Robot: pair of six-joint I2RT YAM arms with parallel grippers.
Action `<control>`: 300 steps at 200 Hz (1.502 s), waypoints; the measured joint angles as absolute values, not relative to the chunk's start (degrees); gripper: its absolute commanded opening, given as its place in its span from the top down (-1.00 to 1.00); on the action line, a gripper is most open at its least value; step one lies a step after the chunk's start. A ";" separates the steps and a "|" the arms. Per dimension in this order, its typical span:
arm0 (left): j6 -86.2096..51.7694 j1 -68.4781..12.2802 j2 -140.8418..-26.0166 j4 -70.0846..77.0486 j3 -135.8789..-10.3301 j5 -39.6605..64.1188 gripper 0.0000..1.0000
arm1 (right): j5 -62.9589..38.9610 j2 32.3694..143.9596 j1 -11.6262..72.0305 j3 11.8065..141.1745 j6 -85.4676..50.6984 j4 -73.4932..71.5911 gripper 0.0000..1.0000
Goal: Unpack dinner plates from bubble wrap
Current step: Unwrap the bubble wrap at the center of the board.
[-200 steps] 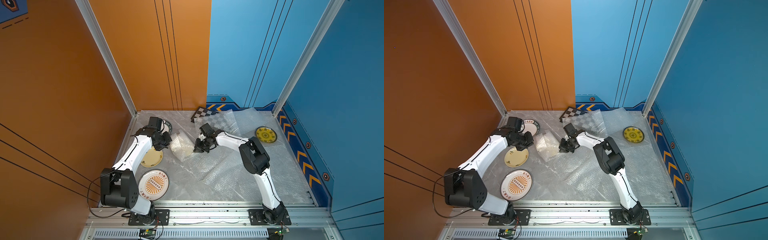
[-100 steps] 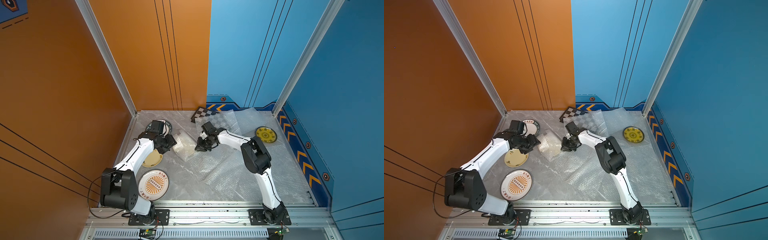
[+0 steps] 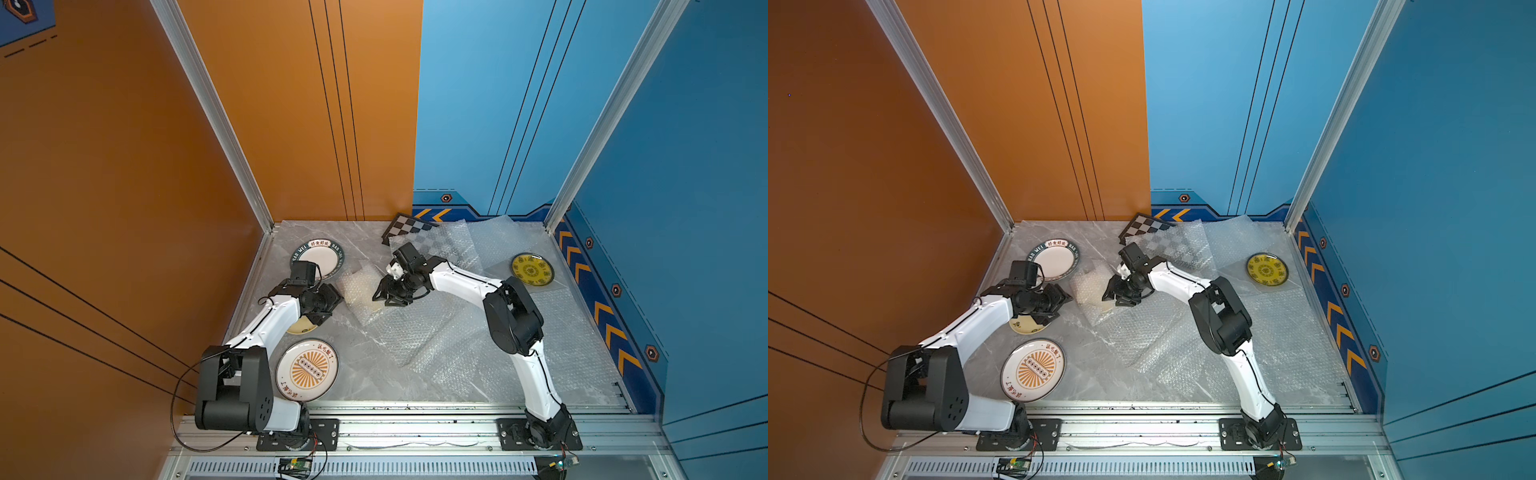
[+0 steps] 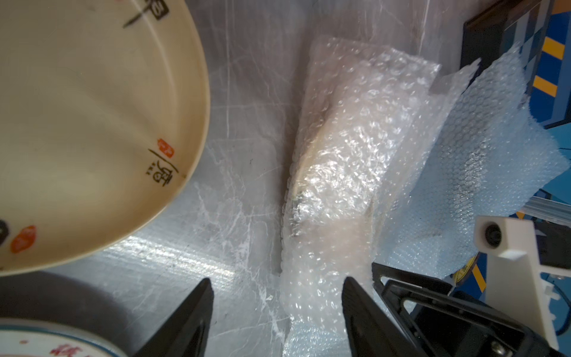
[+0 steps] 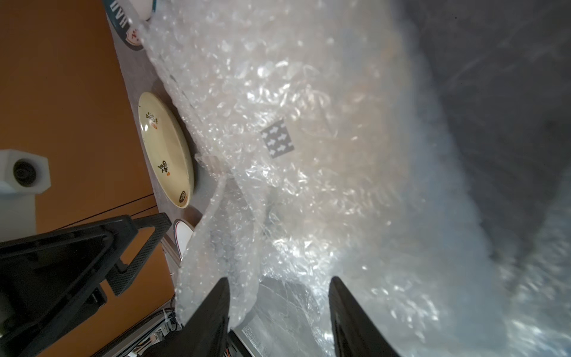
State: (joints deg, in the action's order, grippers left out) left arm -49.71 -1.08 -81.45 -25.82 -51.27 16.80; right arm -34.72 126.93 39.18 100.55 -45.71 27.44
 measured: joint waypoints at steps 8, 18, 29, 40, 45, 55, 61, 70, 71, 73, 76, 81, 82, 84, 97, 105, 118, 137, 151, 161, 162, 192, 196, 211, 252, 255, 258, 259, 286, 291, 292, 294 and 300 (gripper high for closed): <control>-49.82 -0.89 -81.95 -25.32 -51.90 16.80 -0.26 | -34.85 126.96 39.24 101.43 -45.87 27.42 -0.09; -50.02 -0.75 -83.57 -24.60 -53.49 16.80 -0.20 | -35.00 126.96 39.29 102.39 -46.39 27.35 -0.09; -49.84 -0.84 -86.15 -23.40 -55.99 16.86 -0.16 | -35.29 126.96 39.35 103.31 -46.96 26.52 -0.10; -49.76 -1.21 -89.03 -22.52 -58.70 16.88 -0.13 | -35.38 126.96 39.81 103.68 -48.05 25.12 -0.10; -49.74 -1.48 -90.52 -21.85 -59.94 16.97 -0.12 | -35.40 126.96 40.07 103.68 -48.62 24.51 -0.10; -49.69 -2.00 -92.68 -20.56 -61.73 17.04 -0.12 | -35.44 126.96 40.62 103.68 -49.87 23.59 -0.10; -49.67 -2.42 -94.04 -19.86 -62.76 17.10 -0.11 | -35.51 126.98 40.97 103.68 -50.61 23.09 -0.11; -49.58 -2.92 -95.72 -19.11 -63.92 17.23 -0.12 | -35.64 126.98 41.36 103.68 -51.44 22.48 -0.16; -49.56 -3.03 -95.94 -19.05 -64.07 17.23 -0.12 | -35.66 126.98 41.39 103.68 -51.53 22.44 -0.16; -49.56 -3.11 -96.18 -18.96 -64.25 17.23 -0.12 | -35.68 126.98 41.52 103.68 -51.59 22.31 -0.17; -49.56 -3.29 -96.75 -18.72 -64.64 17.28 -0.12 | -35.70 126.98 41.65 103.68 -51.83 22.13 -0.19; -49.56 -3.60 -97.51 -18.46 -65.17 17.39 -0.11 | -35.79 126.98 41.85 103.68 -51.94 21.85 -0.20; -49.56 -3.62 -97.62 -18.41 -65.23 17.43 -0.12 | -35.77 126.98 41.87 103.68 -51.94 21.85 -0.20; -49.56 -3.77 -97.97 -18.37 -65.47 17.45 -0.11 | -35.73 126.98 41.93 103.68 -52.01 21.85 -0.20; -49.56 -4.49 -99.79 -18.09 -67.05 17.87 -0.11 | -35.42 126.98 42.06 103.68 -51.59 22.33 -0.21; -49.56 -4.93 -100.73 -18.02 -68.10 18.09 -0.11 | -34.59 126.98 41.98 103.74 -50.48 23.40 -0.21; -49.54 -5.69 -101.91 -18.02 -69.95 18.33 -0.09 | -32.29 126.82 41.67 103.83 -47.44 26.44 -0.22; -48.99 -6.52 -102.76 -18.74 -72.58 18.31 -0.09 | -26.65 125.93 41.25 103.81 -40.64 32.45 -0.30; -48.49 -6.72 -102.94 -19.55 -74.00 18.28 -0.08 | -21.39 124.46 41.23 103.81 -34.72 36.69 -0.38; -48.12 -6.70 -103.15 -20.43 -74.91 18.28 -0.08 | -17.89 123.09 41.28 103.81 -30.52 38.92 -0.41; -48.05 -6.70 -103.18 -20.47 -75.00 18.31 -0.07 | -17.65 123.00 41.28 103.81 -30.26 39.07 -0.42; -47.40 -6.39 -106.61 -21.67 -77.78 18.72 0.09 | -10.33 120.86 42.04 104.49 -20.18 43.00 -0.51; -47.37 -6.39 -107.09 -21.76 -77.95 18.83 0.11 | -9.69 120.88 42.17 104.77 -19.16 43.35 -0.53; -47.27 -6.46 -109.01 -22.20 -78.46 19.27 0.16 | -7.42 121.05 43.11 105.89 -15.22 44.77 -0.56; -46.65 -6.87 -111.70 -22.79 -79.50 20.47 0.18 | -4.14 122.63 47.22 110.04 -8.01 46.44 -0.59; -46.54 -6.87 -111.79 -22.79 -79.61 20.58 0.18 | -3.99 122.83 47.48 110.26 -7.57 46.52 -0.59; -46.52 -6.87 -111.90 -22.76 -79.70 20.69 0.18 | -3.84 123.02 47.77 110.45 -7.22 46.54 -0.60; -46.48 -6.87 -111.94 -22.76 -79.77 20.69 0.18 | -3.77 123.07 47.83 110.50 -7.16 46.54 -0.60; -46.11 -6.70 -113.01 -22.79 -80.62 21.45 0.21 | -2.22 124.81 50.06 111.48 -4.45 46.96 -0.59; -46.06 -6.70 -113.23 -22.76 -80.73 21.63 0.22 | -1.78 125.19 50.37 111.50 -4.12 47.03 -0.59; -46.04 -6.70 -113.30 -22.76 -80.75 21.69 0.22 | -1.72 125.23 50.41 111.50 -4.03 47.03 -0.59; -45.93 -6.70 -113.36 -22.76 -80.79 21.71 0.22 | -1.58 125.34 50.50 111.55 -3.90 47.05 -0.59; -45.89 -6.70 -113.62 -22.76 -80.84 21.82 0.22 | -1.10 125.86 50.74 111.61 -3.55 47.18 -0.58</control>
